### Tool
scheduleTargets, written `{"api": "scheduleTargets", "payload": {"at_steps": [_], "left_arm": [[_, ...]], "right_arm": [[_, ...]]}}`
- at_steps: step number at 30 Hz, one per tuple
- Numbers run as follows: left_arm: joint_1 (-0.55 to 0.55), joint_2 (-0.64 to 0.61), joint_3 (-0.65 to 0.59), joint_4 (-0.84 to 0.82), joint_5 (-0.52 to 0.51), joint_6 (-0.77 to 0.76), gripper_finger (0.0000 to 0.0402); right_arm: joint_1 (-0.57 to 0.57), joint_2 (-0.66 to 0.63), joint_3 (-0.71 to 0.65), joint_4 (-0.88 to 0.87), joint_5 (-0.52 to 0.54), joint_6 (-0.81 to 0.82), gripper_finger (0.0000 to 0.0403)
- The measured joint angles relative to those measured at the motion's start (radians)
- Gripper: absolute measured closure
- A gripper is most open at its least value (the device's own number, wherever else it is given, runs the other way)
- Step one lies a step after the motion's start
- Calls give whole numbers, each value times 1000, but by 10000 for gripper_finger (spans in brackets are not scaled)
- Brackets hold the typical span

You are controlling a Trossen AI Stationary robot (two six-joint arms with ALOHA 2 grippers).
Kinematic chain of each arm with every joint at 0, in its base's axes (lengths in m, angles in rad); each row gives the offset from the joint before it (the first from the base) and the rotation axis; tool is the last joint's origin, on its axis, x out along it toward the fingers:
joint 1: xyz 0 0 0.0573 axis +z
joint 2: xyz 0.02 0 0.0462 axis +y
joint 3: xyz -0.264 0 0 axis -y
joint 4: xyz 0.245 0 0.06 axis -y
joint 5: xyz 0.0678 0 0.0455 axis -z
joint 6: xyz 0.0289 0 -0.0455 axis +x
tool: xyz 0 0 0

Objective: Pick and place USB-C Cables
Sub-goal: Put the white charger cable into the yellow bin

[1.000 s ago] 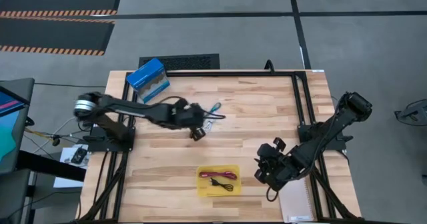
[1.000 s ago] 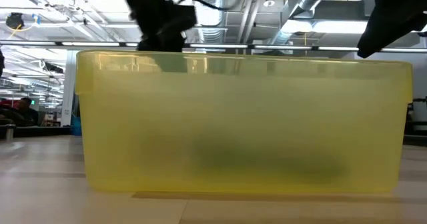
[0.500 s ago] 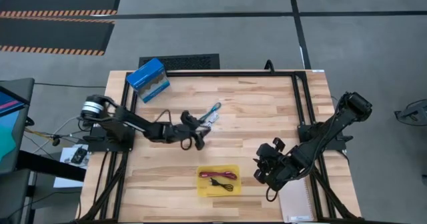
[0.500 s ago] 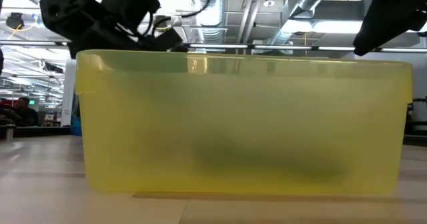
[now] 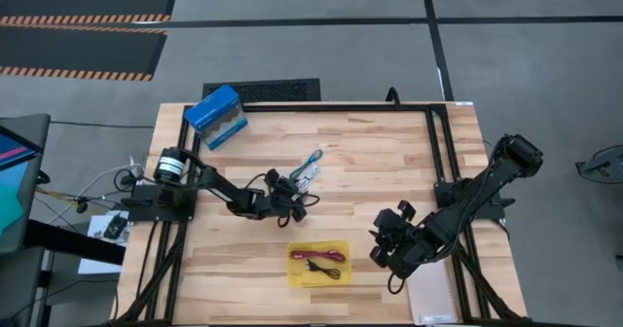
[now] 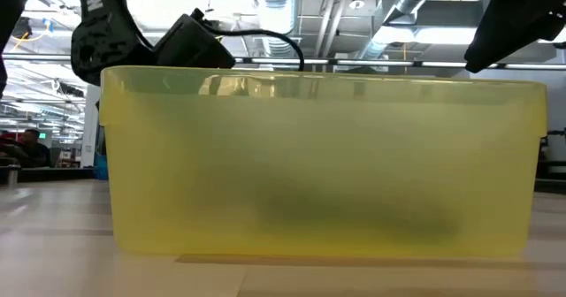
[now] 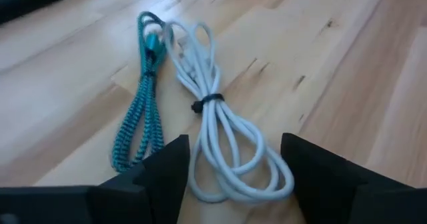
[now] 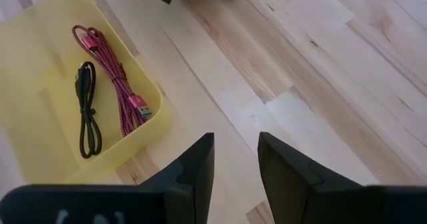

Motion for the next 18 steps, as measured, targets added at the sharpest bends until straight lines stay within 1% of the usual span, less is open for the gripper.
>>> {"api": "scheduleTargets", "payload": {"at_steps": [3,6,8,10,12,15,16,18], "left_arm": [[1,4,0,-2,28,-9,179],[0,11,2,-7,38,-12,201],[4,12,6,-45,39,-61,229],[10,12,7,-84,45,-113,265],[18,11,7,-113,57,-131,306],[21,11,6,-113,57,-126,365],[21,12,5,-109,56,-123,379],[22,12,3,-101,57,-124,388]], "right_arm": [[0,0,0,1,0,0,264],[-2,0,0,1,5,0,264],[-7,0,0,1,19,1,265],[-16,0,0,3,20,0,266],[-26,0,0,3,21,0,266],[-34,0,0,8,21,0,266],[-37,0,0,8,21,0,266],[-40,0,0,9,21,0,267]]}}
